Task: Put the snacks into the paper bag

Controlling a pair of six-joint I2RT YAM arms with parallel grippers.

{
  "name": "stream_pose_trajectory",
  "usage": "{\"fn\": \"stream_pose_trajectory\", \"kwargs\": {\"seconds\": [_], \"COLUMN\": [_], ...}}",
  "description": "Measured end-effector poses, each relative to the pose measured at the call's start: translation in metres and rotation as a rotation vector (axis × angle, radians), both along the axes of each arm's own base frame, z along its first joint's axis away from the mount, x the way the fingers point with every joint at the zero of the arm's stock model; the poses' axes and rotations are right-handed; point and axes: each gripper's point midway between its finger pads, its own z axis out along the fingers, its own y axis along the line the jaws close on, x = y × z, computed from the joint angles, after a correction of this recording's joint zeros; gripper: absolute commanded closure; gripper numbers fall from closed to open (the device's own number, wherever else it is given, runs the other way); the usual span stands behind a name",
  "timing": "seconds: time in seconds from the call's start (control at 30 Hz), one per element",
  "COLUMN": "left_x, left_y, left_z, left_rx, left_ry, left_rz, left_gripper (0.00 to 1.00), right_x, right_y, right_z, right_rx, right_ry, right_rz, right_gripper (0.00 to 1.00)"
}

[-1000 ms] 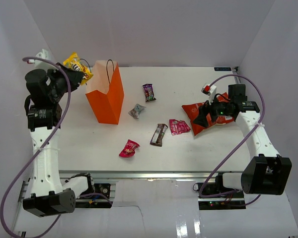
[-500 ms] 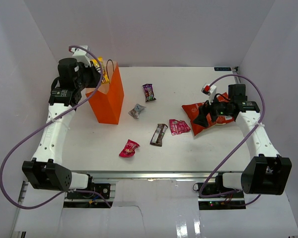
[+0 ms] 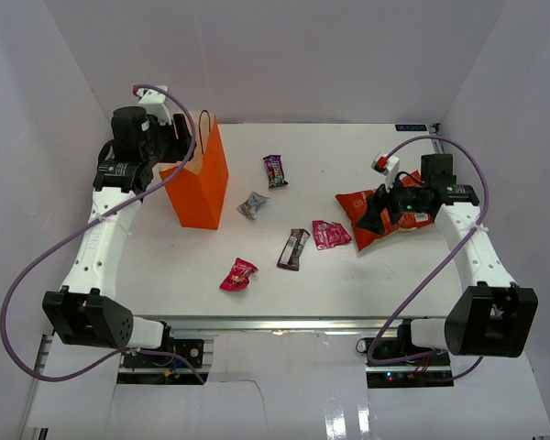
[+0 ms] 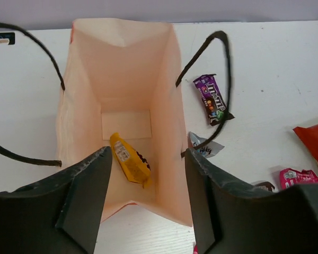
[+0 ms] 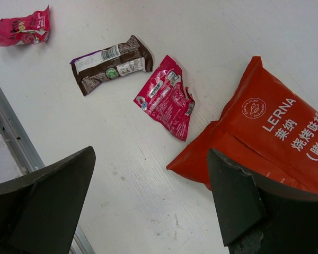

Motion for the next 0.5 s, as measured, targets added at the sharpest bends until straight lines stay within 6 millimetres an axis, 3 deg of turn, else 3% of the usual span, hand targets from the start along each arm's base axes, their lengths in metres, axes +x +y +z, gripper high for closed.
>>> {"fn": "stream_pose_trajectory", "kwargs": {"seconds": [0.17,0.27,0.4,0.5], "left_x": [-0.005,-0.018,-0.059,-0.099], "left_y": [-0.01,-0.018,-0.029,-0.033], "left_z": [0.017,0.033,0.053,0.054], "left_rx": [-0.04,-0.093,-0.186,-0.252], "left_ry": [-0.027,-0.053,-0.108,-0.129], "left_rz": [-0.045,-0.078,-0.122,-0.149], "left_gripper": [0.3,0.27,0.24,0.23], "right_x": [0.002,0.002,-0.001,-0.004], "right_y": [0.002,0.006,0.019,0.031], "right_z": [-0.006,-0.016,-0.028,-0.032], "right_rx": [0.016,0.022,0.009,-0.014], "right_ry": [0.062,0.13,0.214,0.238], "right_rz": [-0.01,-0.027,-0.024,0.001], "right_gripper": [0.07,0.07,0.06,0.1]}}
